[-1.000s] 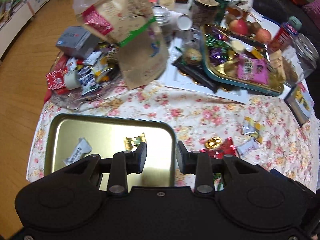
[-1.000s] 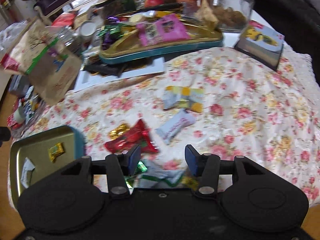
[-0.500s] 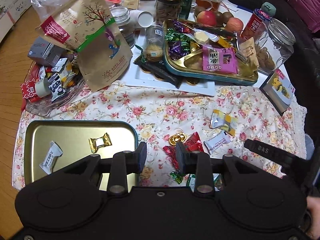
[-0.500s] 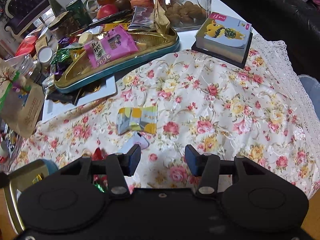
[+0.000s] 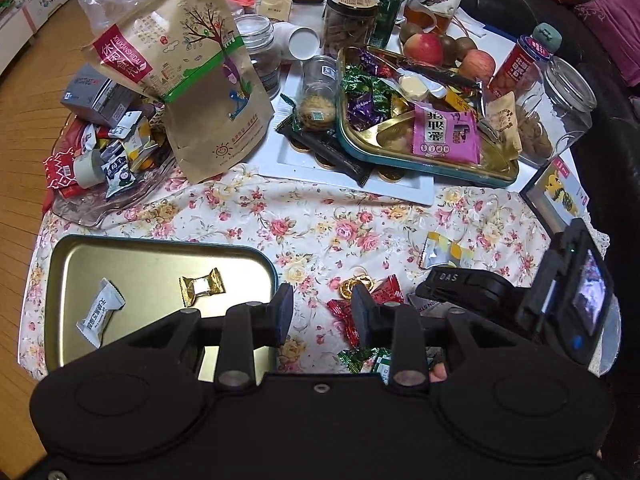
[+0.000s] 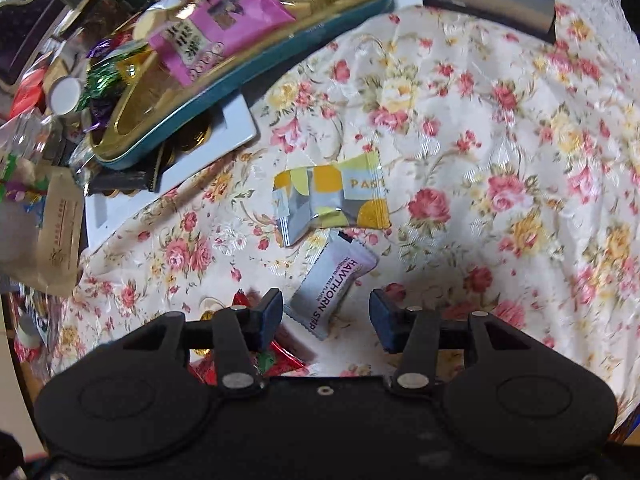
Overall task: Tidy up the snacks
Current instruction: 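Reach the right tool to the white HAWTHORN candy and grasp it, then grasp the red candy with the left tool while the right holds the HAWTHORN candy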
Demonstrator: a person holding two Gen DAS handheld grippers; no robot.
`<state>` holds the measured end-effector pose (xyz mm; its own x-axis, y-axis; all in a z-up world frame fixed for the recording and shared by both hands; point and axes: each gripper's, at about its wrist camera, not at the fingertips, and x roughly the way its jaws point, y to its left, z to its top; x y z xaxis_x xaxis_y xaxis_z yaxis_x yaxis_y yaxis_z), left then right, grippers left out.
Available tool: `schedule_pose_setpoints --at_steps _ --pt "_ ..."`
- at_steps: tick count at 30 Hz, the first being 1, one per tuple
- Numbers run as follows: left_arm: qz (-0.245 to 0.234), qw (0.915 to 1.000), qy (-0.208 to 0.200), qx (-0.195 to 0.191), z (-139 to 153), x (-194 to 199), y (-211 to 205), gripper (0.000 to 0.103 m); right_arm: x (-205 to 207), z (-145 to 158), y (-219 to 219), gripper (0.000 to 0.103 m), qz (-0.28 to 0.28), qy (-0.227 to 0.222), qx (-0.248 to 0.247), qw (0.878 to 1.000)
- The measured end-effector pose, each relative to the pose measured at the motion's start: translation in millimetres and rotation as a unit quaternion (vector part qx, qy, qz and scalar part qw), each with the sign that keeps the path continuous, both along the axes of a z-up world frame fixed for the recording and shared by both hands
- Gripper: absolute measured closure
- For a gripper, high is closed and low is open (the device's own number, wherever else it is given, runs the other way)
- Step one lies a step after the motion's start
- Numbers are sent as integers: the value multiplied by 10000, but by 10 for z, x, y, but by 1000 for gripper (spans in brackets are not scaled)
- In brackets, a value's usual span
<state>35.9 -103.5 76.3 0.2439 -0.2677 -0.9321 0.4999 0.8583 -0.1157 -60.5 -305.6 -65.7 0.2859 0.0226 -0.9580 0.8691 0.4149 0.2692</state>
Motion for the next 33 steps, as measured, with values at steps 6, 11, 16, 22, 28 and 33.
schedule_pose_setpoints --at_steps 6,11,16,22,28,33 --pt "36 10000 51 -30 -3 29 55 61 143 -117 53 53 -191 168 -105 9996" --pt "41 10000 -6 13 -1 33 92 61 260 -108 192 65 108 310 -575 9978" --pt "64 10000 15 48 -25 47 118 61 335 -105 362 80 730 425 -1156 9897" --pt "-41 9998 -49 197 -98 17 46 61 92 -1 270 82 865 348 -1320 9868" --pt "-374 9988 5 325 -280 -62 -164 61 -326 154 61 82 736 145 -1113 9910" --pt "-422 9981 328 292 -544 -99 -347 60 -605 253 -36 82 591 -22 -906 9941"
